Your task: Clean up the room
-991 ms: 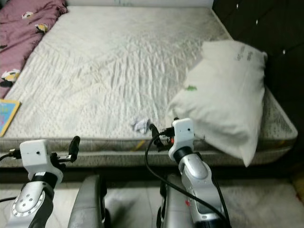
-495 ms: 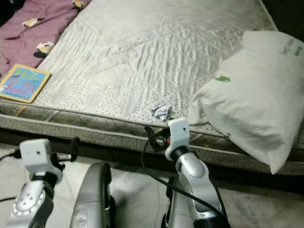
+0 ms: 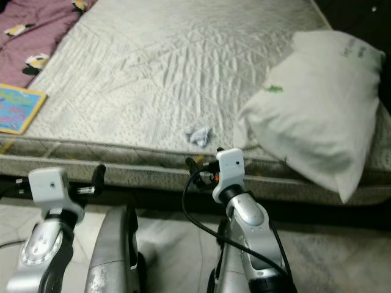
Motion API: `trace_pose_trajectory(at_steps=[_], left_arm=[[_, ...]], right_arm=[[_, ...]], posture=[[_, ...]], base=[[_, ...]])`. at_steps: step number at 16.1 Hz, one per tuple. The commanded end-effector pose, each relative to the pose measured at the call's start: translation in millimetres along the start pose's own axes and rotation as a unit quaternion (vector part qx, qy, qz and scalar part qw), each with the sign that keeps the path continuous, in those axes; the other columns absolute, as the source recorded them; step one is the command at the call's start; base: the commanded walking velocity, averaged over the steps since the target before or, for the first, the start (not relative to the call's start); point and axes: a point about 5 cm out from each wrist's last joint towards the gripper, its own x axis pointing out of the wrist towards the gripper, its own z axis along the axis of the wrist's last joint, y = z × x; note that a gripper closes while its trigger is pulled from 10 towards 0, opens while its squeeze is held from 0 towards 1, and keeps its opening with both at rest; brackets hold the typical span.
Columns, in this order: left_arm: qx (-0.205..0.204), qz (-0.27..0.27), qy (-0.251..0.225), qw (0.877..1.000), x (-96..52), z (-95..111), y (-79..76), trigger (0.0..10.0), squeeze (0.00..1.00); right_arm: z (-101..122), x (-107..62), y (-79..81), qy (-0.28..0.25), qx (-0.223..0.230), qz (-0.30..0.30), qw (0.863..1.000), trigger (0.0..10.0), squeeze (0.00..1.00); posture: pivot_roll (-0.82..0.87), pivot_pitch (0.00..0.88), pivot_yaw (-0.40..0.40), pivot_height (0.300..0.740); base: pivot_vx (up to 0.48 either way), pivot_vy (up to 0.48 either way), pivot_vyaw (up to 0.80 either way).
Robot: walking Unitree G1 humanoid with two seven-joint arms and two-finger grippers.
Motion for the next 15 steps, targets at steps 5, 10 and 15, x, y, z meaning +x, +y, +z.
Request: trace_pose_trajectory(at_steps=[5,10,15], left_arm=[[0.013,-0.03,-0.003,0.999,75.1,18,-16.6,10.0,0.0],[0.023,-0.058,0.028,0.998,19.0,-17,-19.1,10.0,0.0],[0.017,-0.028,-0.005,0.999,-11.8,-7,3.2,10.0,0.0]], right_arm=[[-2,8.5,2.3,0.003,0.003,0.013,1.0,10.0,0.0],[-3,5.6,-1.1,0.004,0.003,0.007,1.0,10.0,0.0],[-2,6.5,-2.4,0.002,0.0,0.012,1.0,10.0,0.0]], posture=[[0.06,0.105,0.003,0.491],[0.07,0.119,0.0,0.491],[0.08,0.123,-0.022,0.491]], base=[[0.0,0.0,0.0],[0.0,0.0,0.0],[0.0,0.0,0.0]])
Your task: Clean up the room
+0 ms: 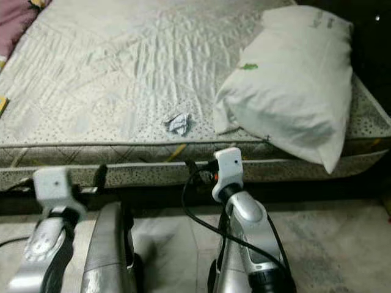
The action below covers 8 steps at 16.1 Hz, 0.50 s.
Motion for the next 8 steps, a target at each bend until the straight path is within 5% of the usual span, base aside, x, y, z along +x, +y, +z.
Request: trace_pose_trajectory(at_steps=[1,8], left_arm=[[0.002,0.001,0.001,1.0,-3.0,0.7,1.8,10.0,0.0],[-0.002,0.004,0.008,1.0,-6.6,0.3,2.7,10.0,0.0]], right_arm=[[0.9,0.6,0.2,-0.002,0.0,0.004,1.0,10.0,0.0],[0.6,2.7,0.4,0.002,-0.003,0.012,1.0,10.0,0.0]], posture=[[0.08,0.123,-0.023,0.491],[0.08,0.124,-0.02,0.491]], base=[[0.0,0.0,0.0],[0.035,0.0,0.0]])
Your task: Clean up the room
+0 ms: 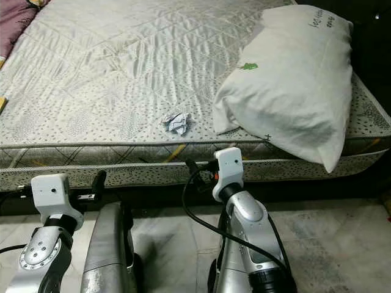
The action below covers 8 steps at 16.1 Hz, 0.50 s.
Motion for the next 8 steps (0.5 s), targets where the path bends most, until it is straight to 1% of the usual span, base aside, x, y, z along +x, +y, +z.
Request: trace_pose_trajectory(at_steps=[1,4,5,8], left_arm=[[0.002,0.003,-0.003,1.0,-1.3,3.2,2.5,10.0,0.0],[0.001,0.004,-0.003,1.0,-3.9,5.0,4.0,10.0,0.0],[-0.005,0.001,-0.002,1.0,-5.5,4.8,3.9,10.0,0.0],[-0.001,0.006,0.0,1.0,-7.7,4.5,4.5,10.0,0.0]], right_arm=[[-0.1,2.4,1.3,0.003,-0.001,0.011,1.0,10.0,0.0],[0.7,9.6,3.7,0.004,-0.003,0.021,1.0,10.0,0.0],[0.5,10.4,4.2,0.004,-0.003,0.021,1.0,10.0,0.0],[-0.7,10.2,4.5,0.006,-0.003,0.023,1.0,10.0,0.0]], posture=[[0.08,0.123,-0.02,0.491],[0.09,0.13,-0.019,0.491],[0.1,0.131,-0.019,0.491],[0.1,0.137,-0.018,0.491]], base=[[0.255,0.0,0.0],[0.306,0.0,0.0],[0.334,0.0,0.0],[0.356,0.0,0.0]])
